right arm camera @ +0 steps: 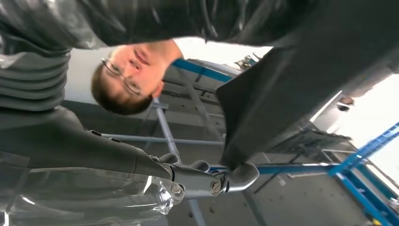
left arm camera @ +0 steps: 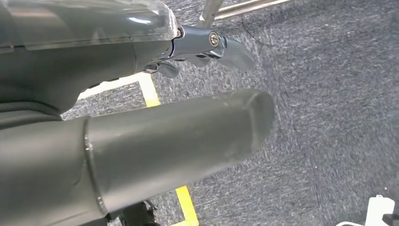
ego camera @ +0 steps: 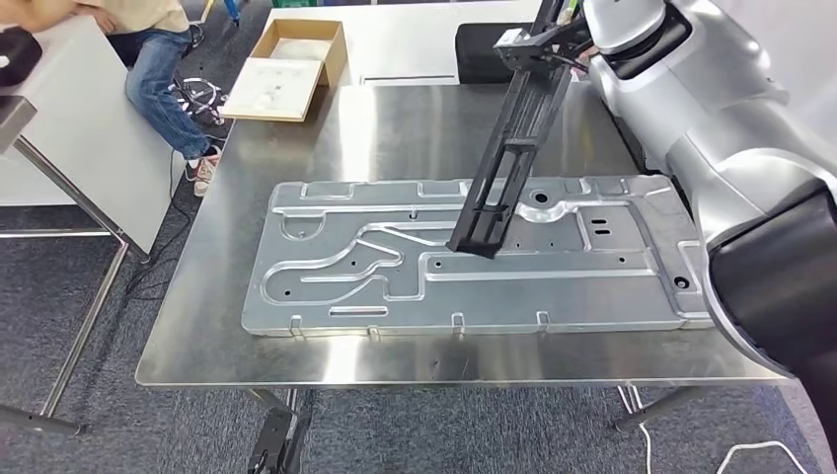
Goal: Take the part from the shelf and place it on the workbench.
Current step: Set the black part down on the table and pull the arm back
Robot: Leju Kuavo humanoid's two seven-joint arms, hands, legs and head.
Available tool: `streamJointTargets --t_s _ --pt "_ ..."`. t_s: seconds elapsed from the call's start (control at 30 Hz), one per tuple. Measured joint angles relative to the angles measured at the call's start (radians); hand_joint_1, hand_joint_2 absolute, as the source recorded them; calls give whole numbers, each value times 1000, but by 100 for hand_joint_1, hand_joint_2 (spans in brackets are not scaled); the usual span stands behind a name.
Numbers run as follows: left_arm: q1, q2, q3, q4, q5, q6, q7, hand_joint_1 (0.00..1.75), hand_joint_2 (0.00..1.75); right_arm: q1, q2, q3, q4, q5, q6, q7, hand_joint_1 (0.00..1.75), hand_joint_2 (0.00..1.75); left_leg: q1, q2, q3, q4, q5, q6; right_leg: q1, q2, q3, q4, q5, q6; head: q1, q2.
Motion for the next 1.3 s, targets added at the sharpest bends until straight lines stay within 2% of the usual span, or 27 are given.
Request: streamJointTargets --t_s 0.07,0.1,0.13,0.17,0.23,0.3,0.4,0.47,0.5,0.57,0.6,0.63,0.67,0.73,0.8,0.87,0.9,0.97,1.0,1.07,1.1,1.13,1.17,1.23,1.3 --pt "1 0 0 0 0 0 0 0 0 3 0 -1 0 1 -1 1 0 0 1 0 -59 131 -55 -4 1 1 0 0 0 -5 0 0" --pt "2 0 0 0 1 0 0 0 0 5 0 -1 0 1 -2 1 0 0 1 0 -77 170 -63 -5 2 2 0 1 0 -6 0 0" --pt "2 0 0 0 1 0 0 0 0 7 0 -2 0 1 -3 1 0 0 1 0 -79 171 -51 -4 2 3 0 2 0 -6 0 0" --pt "2 0 0 0 1 0 0 0 0 8 0 -3 0 1 -4 1 0 0 1 0 -61 133 -23 -2 2 4 0 3 0 -5 0 0" --pt "1 1 0 0 2 0 0 0 0 7 0 -7 0 4 -8 1 0 0 -1 0 3 -1 41 5 4 6 1 6 -2 -2 0 0" --pt "0 1 0 0 2 0 0 0 0 6 -2 -13 0 8 -11 2 0 0 -5 -1 44 -87 64 12 7 7 -1 8 -2 6 0 0" --pt "0 1 0 0 2 0 0 0 0 5 -4 -17 0 10 -11 2 0 0 -5 -1 49 -106 69 25 7 7 -3 4 2 24 0 0" --pt "-1 1 -1 0 2 0 0 0 0 3 -6 -19 0 11 -12 3 0 0 -1 1 52 -116 77 38 6 7 -16 36 -24 34 0 0" --pt "-1 1 -1 0 2 0 0 0 0 3 -8 -21 0 11 -12 3 0 0 0 2 52 -119 80 43 5 6 -36 83 -53 38 1 0" --pt "-2 1 -1 0 2 0 0 0 0 7 -10 -22 0 14 -12 3 0 0 0 2 51 -119 82 47 5 6 -93 212 -114 45 0 0" --pt "-1 1 -1 0 3 0 0 0 0 10 -12 -22 1 15 -12 3 0 0 -1 2 51 -118 82 47 4 6 -115 260 -129 47 1 0" --pt "0 1 -1 0 3 0 0 0 0 13 -14 -23 1 17 -13 3 0 0 -1 1 51 -118 82 47 4 6 -121 274 -124 48 1 0" --pt "0 1 -1 0 4 1 0 0 0 14 -14 -23 1 19 -13 2 0 0 -1 1 51 -117 81 46 4 6 -110 251 -103 47 1 0" --pt "0 1 -1 0 5 1 0 0 0 13 -15 -26 1 23 -14 2 0 0 -2 0 51 -114 79 42 5 5 -45 122 -40 42 0 0" --pt "-2 1 -2 0 6 3 0 0 0 13 -15 -29 0 28 -16 1 0 0 -5 0 48 -110 76 35 10 6 4 18 -8 33 0 0" --pt "-2 1 -3 0 7 4 0 0 0 14 -15 -33 0 31 -19 0 0 0 -7 -1 45 -111 77 27 16 6 10 -1 -8 23 0 0" --pt "-2 1 -4 0 7 4 1 0 0 15 -16 -36 0 29 -23 2 0 0 -7 -1 44 -111 76 22 13 6 10 -3 -6 17 0 0" --pt "-3 1 -4 0 7 5 1 0 0 15 -16 -47 -1 16 -38 6 0 0 -6 0 32 -83 53 13 8 4 13 -10 -1 4 0 0" --pt "-3 2 -5 0 7 5 2 0 0 16 -17 -57 -2 7 -46 9 0 0 -5 0 14 -41 27 9 5 4 15 -13 1 -2 0 0" --pt "-4 2 -5 0 7 5 5 0 0 22 -17 -77 -3 -6 -57 12 0 0 -2 1 -43 89 -34 4 6 3 14 -13 1 -7 0 0" --pt "-4 2 -5 0 6 5 6 0 0 28 -18 -87 -3 -8 -60 10 0 0 -2 1 -70 146 -52 2 7 4 14 -12 1 -7 0 0" --pt "-4 2 -6 0 6 5 7 0 0 35 -18 -95 -3 -8 -61 9 0 0 -1 1 -84 172 -53 1 7 4 14 -11 0 -8 0 0" --pt "-4 2 -6 0 5 6 8 0 0 40 -19 -103 -3 -8 -63 6 0 0 -1 1 -79 159 -35 1 7 4 14 -10 0 -7 0 0" --pt "-5 2 -6 0 4 6 8 0 0 44 -21 -116 -4 -8 -65 4 0 0 -2 1 -22 34 34 7 7 5 15 -8 -2 -4 0 0" --pt "-6 2 -6 0 3 6 8 0 0 43 -23 -126 -4 -7 -66 4 0 0 -5 1 33 -80 72 13 10 6 12 -4 -4 3 0 0"
